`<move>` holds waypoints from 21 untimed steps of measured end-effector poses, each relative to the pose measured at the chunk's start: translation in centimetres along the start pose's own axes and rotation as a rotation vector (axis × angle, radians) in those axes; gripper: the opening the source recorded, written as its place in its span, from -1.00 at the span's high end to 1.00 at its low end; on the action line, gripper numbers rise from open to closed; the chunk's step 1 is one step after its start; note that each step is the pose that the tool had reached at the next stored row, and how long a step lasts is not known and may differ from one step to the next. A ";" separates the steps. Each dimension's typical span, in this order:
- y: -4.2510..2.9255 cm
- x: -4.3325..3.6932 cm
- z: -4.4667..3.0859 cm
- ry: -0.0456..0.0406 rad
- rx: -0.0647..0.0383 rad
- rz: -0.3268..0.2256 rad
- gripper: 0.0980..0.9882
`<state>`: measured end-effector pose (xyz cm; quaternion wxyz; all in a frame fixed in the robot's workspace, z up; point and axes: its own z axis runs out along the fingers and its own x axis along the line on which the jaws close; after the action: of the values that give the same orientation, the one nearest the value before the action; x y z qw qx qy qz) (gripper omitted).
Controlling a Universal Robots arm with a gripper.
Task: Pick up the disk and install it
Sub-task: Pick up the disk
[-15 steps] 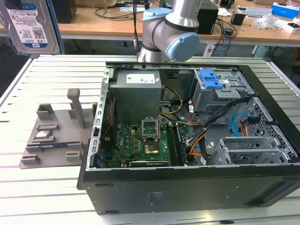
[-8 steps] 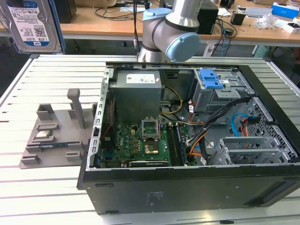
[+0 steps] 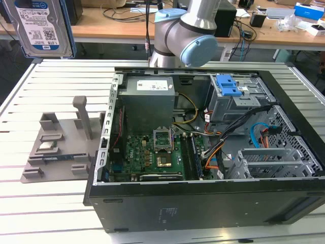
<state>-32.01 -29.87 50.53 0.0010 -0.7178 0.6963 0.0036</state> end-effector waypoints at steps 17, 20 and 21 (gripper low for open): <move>-5.78 0.13 -0.02 0.0000 0.000 0.000 0.40; -6.70 0.16 -0.02 0.0000 0.000 0.000 0.40; -7.23 0.17 -0.03 0.0000 0.000 0.000 0.40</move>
<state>-24.78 -29.82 50.53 0.0010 -0.7178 0.6963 0.0036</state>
